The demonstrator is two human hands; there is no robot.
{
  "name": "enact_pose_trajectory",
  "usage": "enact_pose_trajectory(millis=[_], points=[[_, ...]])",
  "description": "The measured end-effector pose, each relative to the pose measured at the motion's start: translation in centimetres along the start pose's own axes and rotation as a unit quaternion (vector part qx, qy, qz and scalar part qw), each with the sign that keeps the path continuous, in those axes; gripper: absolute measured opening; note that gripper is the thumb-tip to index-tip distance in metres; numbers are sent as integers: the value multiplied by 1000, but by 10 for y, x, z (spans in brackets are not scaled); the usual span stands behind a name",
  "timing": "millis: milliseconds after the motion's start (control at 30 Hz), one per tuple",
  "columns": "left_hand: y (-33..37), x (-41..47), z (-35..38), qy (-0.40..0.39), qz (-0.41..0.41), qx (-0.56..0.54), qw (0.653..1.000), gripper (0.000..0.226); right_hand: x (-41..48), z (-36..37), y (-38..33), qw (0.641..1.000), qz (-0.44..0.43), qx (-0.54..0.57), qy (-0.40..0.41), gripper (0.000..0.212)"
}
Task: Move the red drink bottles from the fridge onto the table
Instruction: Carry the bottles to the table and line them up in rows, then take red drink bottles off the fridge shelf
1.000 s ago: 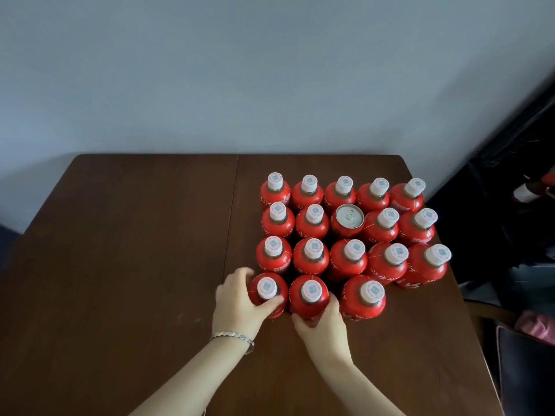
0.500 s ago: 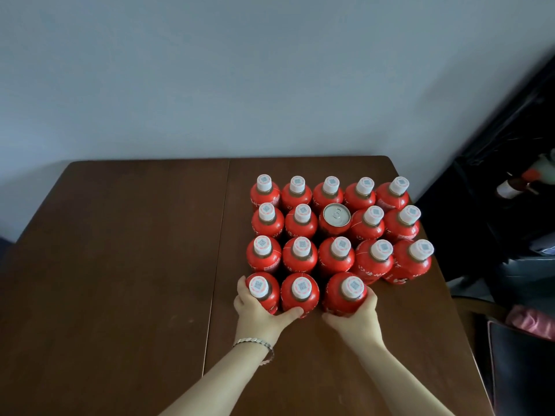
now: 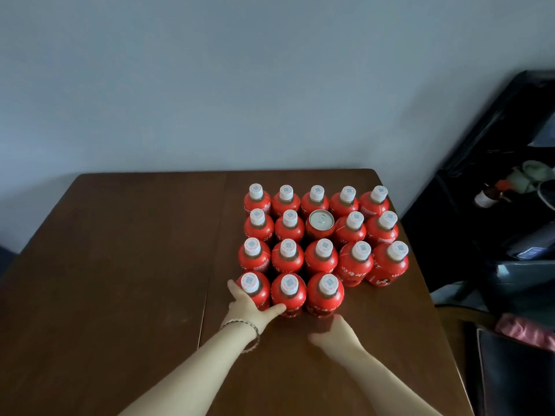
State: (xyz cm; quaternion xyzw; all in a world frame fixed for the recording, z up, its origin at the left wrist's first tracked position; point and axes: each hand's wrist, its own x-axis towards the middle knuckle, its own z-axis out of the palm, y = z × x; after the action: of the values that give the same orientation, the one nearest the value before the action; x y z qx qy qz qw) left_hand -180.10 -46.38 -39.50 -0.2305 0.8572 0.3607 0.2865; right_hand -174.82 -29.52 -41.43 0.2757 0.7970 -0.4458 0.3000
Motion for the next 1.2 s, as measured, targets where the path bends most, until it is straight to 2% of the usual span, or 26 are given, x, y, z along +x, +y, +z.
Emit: enact_pose_trajectory(millis=[33, 100, 133, 200, 300, 400, 467, 567, 633, 733, 900, 1000, 1200], points=[[2, -2, -5, -13, -13, 43, 999, 105, -6, -2, 0, 1000, -12, -14, -2, 41], [4, -14, -17, -53, 10, 152, 987, 47, -21, -7, -2, 999, -28, -44, -6, 40], [4, -20, -23, -82, 25, 215, 973, 31, -29, -10, -4, 998, -35, -54, -9, 40], [7, -32, -31, -131, 65, 310, 939, 35, -48, -17, -7, 995, -49, -85, -5, 39], [20, -50, -33, -177, 189, 338, 905, 39, -82, -26, -5, 984, -58, -168, 25, 40], [35, -80, -29, -175, 324, 360, 857, 47, -123, -30, 9, 974, -34, -214, 63, 43], [41, -107, -19, -170, 389, 374, 825, 39, -152, -32, 26, 974, -13, -207, 96, 42], [48, -162, 10, -182, 468, 392, 770, 15, -211, -35, 65, 970, 27, -153, 185, 35], [50, -211, 35, -201, 528, 416, 713, 12, -256, -38, 98, 961, 67, -129, 235, 30], [50, -293, 79, -205, 620, 444, 613, 19, -336, -42, 154, 948, 128, -95, 274, 31], [22, -445, 160, -254, 724, 451, 456, 20, -487, -22, 255, 906, 227, 0, 356, 36], [-17, -545, 210, -269, 767, 446, 375, 25, -584, 2, 317, 858, 291, 39, 422, 32], [-126, -765, 285, -321, 823, 394, 254, 29, -788, 58, 437, 754, 405, 64, 514, 26]])
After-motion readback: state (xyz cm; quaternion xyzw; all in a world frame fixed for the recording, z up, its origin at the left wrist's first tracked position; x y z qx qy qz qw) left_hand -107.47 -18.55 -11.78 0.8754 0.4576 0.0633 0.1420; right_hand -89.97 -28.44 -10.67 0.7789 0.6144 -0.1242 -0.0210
